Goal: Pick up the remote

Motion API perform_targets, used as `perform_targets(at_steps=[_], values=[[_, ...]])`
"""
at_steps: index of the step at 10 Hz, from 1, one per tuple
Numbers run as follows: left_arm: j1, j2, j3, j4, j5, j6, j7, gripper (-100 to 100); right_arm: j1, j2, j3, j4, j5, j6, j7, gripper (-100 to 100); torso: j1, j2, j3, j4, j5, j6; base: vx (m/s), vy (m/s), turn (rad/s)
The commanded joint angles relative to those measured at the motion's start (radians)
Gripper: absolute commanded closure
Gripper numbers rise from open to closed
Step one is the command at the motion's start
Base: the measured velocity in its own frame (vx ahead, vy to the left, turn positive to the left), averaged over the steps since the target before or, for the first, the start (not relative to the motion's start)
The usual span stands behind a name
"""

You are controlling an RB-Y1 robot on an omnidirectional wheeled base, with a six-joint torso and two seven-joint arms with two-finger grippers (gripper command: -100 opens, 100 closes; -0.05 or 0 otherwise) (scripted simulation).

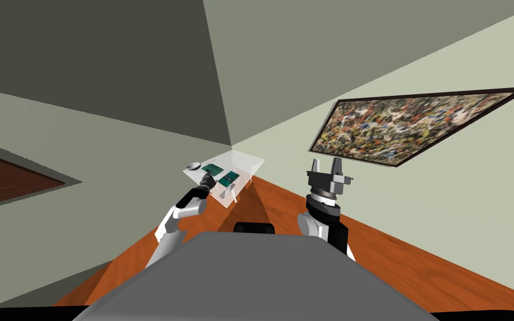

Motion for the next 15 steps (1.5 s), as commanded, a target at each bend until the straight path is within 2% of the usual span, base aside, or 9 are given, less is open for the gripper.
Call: perform_targets(at_steps=[1, 2, 5, 6, 7, 8, 9, 10, 15], values=[[-0.016, 0.000, 0.020, 0.035, 0.013, 0.050, 0.009, -100, 0.000, 0.000, 0.000, 0.000, 0.000, 0.000, 0.000, 0, 0.000, 0.000, 0.000, 0.000, 0.000, 0.000, 0.036, -0.043, 0.003], [-0.016, 0.000, 0.020, 0.035, 0.013, 0.071, 0.009, -100, 0.000, 0.000, 0.000, 0.000, 0.000, 0.000, 0.000, 0, -0.001, -0.001, 0.000, 0.000, 0.000, 0.000, 0.046, -0.048, 0.010], [-0.042, 0.008, 0.062, 0.112, 0.041, 0.169, 0.032, -100, 0.000, 0.000, 0.000, 0.000, 0.000, 0.000, 0.000, 0, -0.001, -0.002, -0.001, 0.000, 0.000, 0.000, 0.062, -0.058, 0.000], [-0.042, 0.008, 0.062, 0.113, 0.041, 0.192, 0.032, -100, 0.000, 0.000, 0.000, 0.000, 0.000, 0.000, 0.000, 0, -0.002, -0.003, -0.001, -0.001, 0.000, 0.000, 0.064, -0.053, 0.005], [-0.054, 0.013, 0.083, 0.152, 0.054, 0.223, 0.044, -100, 0.000, 0.000, 0.000, 0.000, 0.000, 0.000, 0.000, 0, -0.001, -0.002, -0.001, -0.001, 0.000, 0.000, 0.077, -0.060, -0.013], [-0.054, 0.013, 0.083, 0.154, 0.054, 0.251, 0.044, -100, 0.000, 0.000, 0.000, 0.000, 0.000, 0.000, 0.000, 0, -0.002, -0.003, -0.002, -0.001, 0.000, 0.000, 0.059, -0.049, -0.001], [-0.065, 0.018, 0.104, 0.187, 0.067, 0.285, 0.057, -100, 0.000, 0.000, 0.000, 0.000, 0.000, 0.000, 0.000, 0, -0.001, -0.002, -0.001, -0.001, 0.000, 0.000, 0.070, -0.054, -0.022], [-0.065, 0.018, 0.104, 0.196, 0.067, 0.309, 0.057, -100, 0.000, 0.000, 0.000, 0.000, 0.000, 0.000, 0.000, 0, -0.001, -0.003, -0.002, -0.001, 0.000, 0.000, 0.065, -0.051, -0.004], [-0.094, 0.036, 0.166, 0.319, 0.098, 0.459, 0.100, -100, 0.000, 0.000, 0.000, 0.000, 0.000, 0.000, 0.000, 0, 0.000, -0.003, -0.002, -0.001, 0.000, 0.000, 0.080, -0.037, -0.020]])
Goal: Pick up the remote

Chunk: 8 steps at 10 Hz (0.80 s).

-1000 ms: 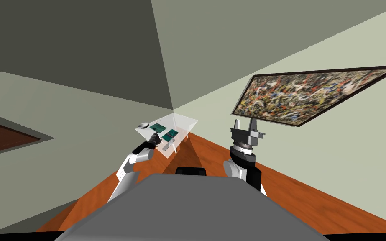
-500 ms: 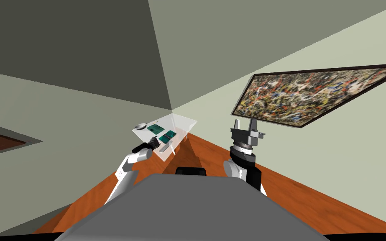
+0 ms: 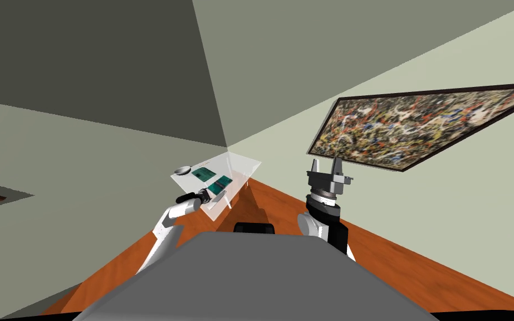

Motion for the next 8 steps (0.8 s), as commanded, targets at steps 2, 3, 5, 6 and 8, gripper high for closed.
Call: perform_targets(at_steps=[2, 3, 5, 6, 8], values=[[-0.004, 0.009, 0.030, 0.055, 0.016, 0.077, 0.022, -100, 0.000, 0.000, 0.000, 0.000, 0.000, 0.000, 0.000, 0, 0.000, 0.001, 0.000, 0.000, 0.000, 0.000, 0.093, -0.035, -0.026], [-0.004, 0.009, 0.030, 0.062, 0.016, 0.085, 0.022, -100, 0.000, 0.000, 0.000, 0.000, 0.000, 0.000, 0.000, 0, -0.001, 0.000, 0.000, 0.000, 0.000, 0.000, 0.075, -0.023, -0.015], [-0.012, 0.017, 0.051, 0.104, 0.024, 0.133, 0.037, -100, 0.000, 0.000, 0.000, 0.000, 0.000, 0.000, 0.000, 0, 0.002, 0.001, 0.000, 0.000, 0.000, 0.000, 0.082, -0.009, -0.028], [-0.018, 0.026, 0.070, 0.145, 0.031, 0.169, 0.052, -100, 0.000, 0.000, 0.000, 0.000, 0.000, 0.000, 0.000, 0, 0.002, 0.001, 0.001, 0.000, 0.000, 0.000, 0.095, -0.016, -0.046], [-0.024, 0.036, 0.089, 0.184, 0.038, 0.220, 0.067, -100, 0.000, 0.000, 0.000, 0.000, 0.000, 0.000, 0.000, 0, 0.001, 0.001, 0.000, 0.000, 0.000, 0.000, 0.093, -0.018, -0.031]])
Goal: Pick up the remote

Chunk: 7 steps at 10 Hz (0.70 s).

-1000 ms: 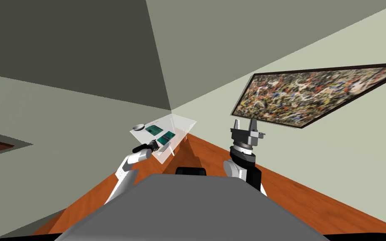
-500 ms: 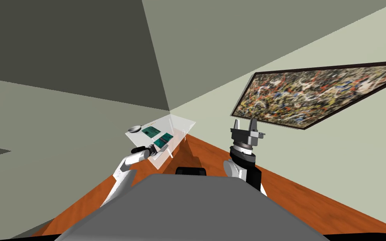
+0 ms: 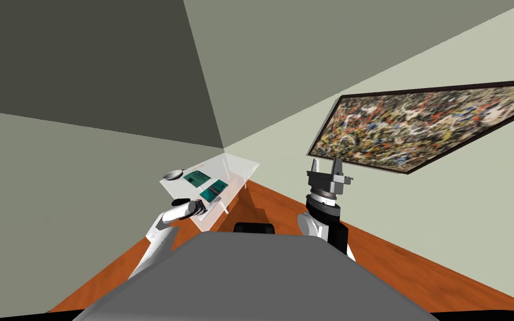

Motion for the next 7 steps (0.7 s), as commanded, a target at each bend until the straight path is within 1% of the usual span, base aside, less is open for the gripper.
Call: perform_targets(at_steps=[1, 2, 3, 4, 5, 7], values=[[-0.007, 0.015, 0.027, 0.050, 0.009, 0.050, 0.022, -100, 0.000, 0.000, 0.000, 0.000, 0.000, 0.000, 0.000, 0, 0.000, 0.000, 0.000, 0.000, 0.000, 0.000, 0.135, -0.043, -0.062], [-0.007, 0.015, 0.027, 0.058, 0.009, 0.064, 0.022, -100, 0.000, 0.000, 0.000, 0.000, 0.000, 0.000, 0.000, 0, -0.001, -0.002, -0.001, 0.000, 0.000, 0.000, 0.110, -0.023, -0.018], [-0.011, 0.026, 0.044, 0.095, 0.014, 0.099, 0.036, -100, 0.000, 0.000, 0.000, 0.000, 0.000, 0.000, 0.000, 0, 0.000, -0.001, -0.001, 0.000, 0.000, 0.000, 0.099, -0.011, -0.043], [-0.011, 0.026, 0.044, 0.095, 0.014, 0.101, 0.036, -100, 0.000, 0.000, 0.000, 0.000, 0.000, 0.000, 0.000, 0, 0.000, 0.000, 0.000, 0.000, 0.000, 0.000, 0.070, 0.000, -0.022], [-0.015, 0.036, 0.059, 0.129, 0.019, 0.135, 0.049, -100, 0.000, 0.000, 0.000, 0.000, 0.000, 0.000, 0.000, 0, 0.001, 0.001, 0.001, 0.000, 0.000, 0.000, 0.078, 0.006, -0.036], [-0.019, 0.055, 0.086, 0.192, 0.026, 0.192, 0.074, -100, 0.000, 0.000, 0.000, 0.000, 0.000, 0.000, 0.000, 0, 0.002, 0.000, 0.000, 0.000, 0.000, 0.000, 0.126, -0.012, -0.064]])
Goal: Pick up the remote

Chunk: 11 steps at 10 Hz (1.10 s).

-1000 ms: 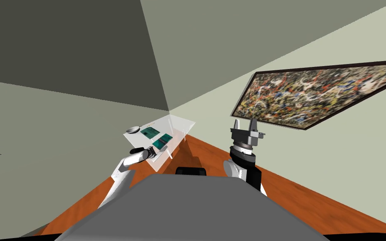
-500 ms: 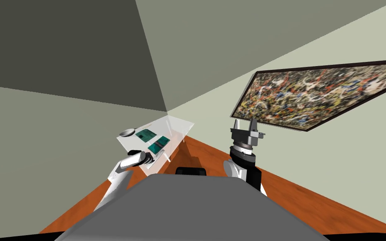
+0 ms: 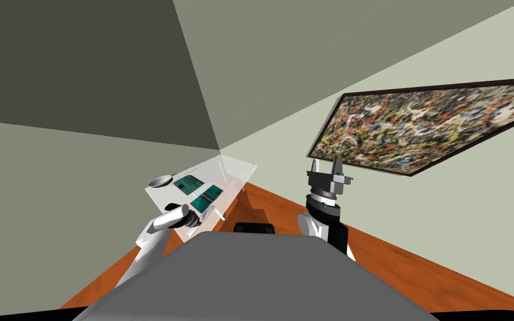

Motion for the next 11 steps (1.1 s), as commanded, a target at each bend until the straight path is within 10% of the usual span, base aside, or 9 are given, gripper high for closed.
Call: perform_targets(at_steps=[1, 7, 8, 9, 11], values=[[0.004, 0.012, 0.020, 0.038, 0.006, 0.050, 0.019, -100, 0.000, 0.000, 0.000, 0.000, 0.000, 0.000, 0.000, 0, 0.000, 0.000, 0.000, 0.000, 0.000, 0.000, 0.151, -0.035, -0.045], [0.003, 0.033, 0.046, 0.099, 0.012, 0.114, 0.047, -100, 0.000, 0.000, 0.000, 0.000, 0.000, 0.000, 0.000, 0, 0.001, 0.006, 0.003, 0.001, 0.000, 0.000, 0.064, -0.007, -0.028], [0.002, 0.034, 0.047, 0.102, 0.013, 0.116, 0.047, 0, 0.000, 0.000, 0.000, 0.000, 0.000, 0.000, 0.000, 0, 0.001, 0.007, 0.004, 0.001, 0.000, 0.000, 0.000, 0.000, 0.000], [-0.002, 0.023, 0.039, 0.133, 0.006, 0.079, 0.041, -100, 0.000, 0.000, 0.000, 0.000, 0.000, 0.000, 0.000, 0, 0.001, 0.008, 0.005, 0.002, 0.000, 0.000, 0.017, 0.019, 0.034], [-0.006, 0.012, 0.030, 0.165, 0.000, 0.043, 0.035, -100, 0.000, 0.000, 0.000, 0.000, 0.000, 0.000, 0.000, 0, 0.003, 0.007, 0.004, 0.002, 0.001, 0.000, 0.025, 0.030, 0.029]])
